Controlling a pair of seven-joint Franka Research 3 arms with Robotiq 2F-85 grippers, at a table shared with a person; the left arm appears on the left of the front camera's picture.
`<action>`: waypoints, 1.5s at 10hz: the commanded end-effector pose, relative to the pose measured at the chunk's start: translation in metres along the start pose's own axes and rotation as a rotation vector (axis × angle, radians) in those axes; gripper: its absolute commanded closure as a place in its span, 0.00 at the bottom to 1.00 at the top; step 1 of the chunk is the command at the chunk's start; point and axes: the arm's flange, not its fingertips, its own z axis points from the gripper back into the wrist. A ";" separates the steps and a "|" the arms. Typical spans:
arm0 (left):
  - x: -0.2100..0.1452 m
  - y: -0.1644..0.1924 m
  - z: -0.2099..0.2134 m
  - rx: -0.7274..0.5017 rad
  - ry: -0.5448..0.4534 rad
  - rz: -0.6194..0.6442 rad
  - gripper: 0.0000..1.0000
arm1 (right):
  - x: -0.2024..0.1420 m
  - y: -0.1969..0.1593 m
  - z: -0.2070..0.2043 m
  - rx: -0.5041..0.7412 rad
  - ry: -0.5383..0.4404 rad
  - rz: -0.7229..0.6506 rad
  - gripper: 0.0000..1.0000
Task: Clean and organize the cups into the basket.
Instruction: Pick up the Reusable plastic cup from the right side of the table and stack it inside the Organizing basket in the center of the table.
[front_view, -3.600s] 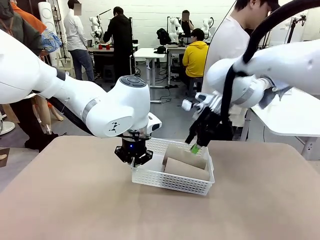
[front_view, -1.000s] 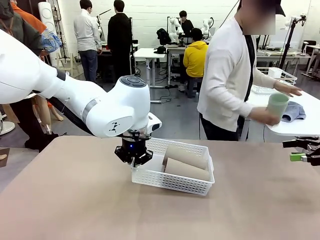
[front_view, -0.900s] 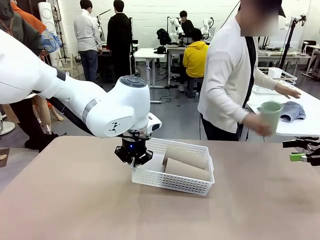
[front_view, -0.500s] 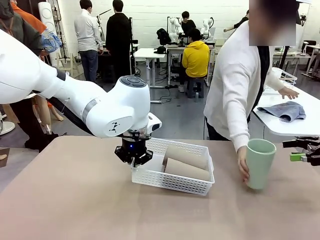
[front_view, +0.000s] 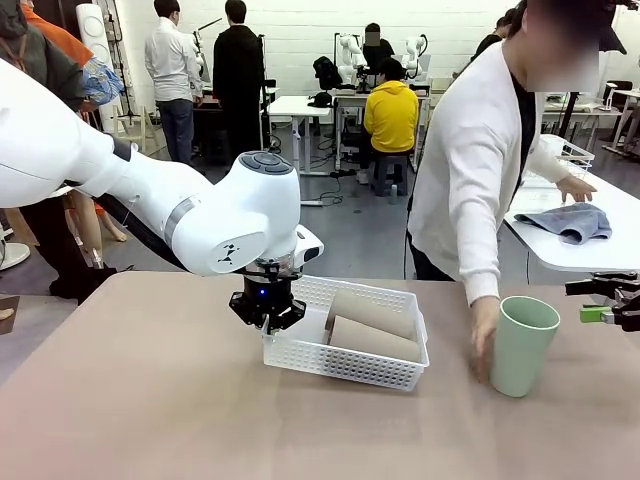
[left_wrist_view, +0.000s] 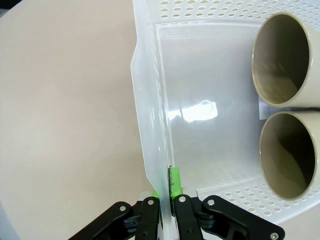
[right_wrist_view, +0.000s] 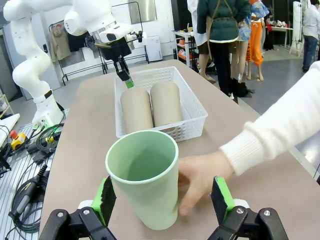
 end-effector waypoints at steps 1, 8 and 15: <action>0.000 -0.001 0.000 0.001 -0.003 -0.002 1.00 | 0.000 0.005 0.001 0.014 0.007 0.001 0.00; 0.000 -0.001 0.000 0.001 -0.003 -0.002 1.00 | -0.088 -0.037 -0.028 0.129 -0.002 -0.011 0.00; 0.000 -0.001 0.000 0.001 -0.003 -0.002 1.00 | -0.097 -0.040 -0.066 0.164 0.024 0.133 0.00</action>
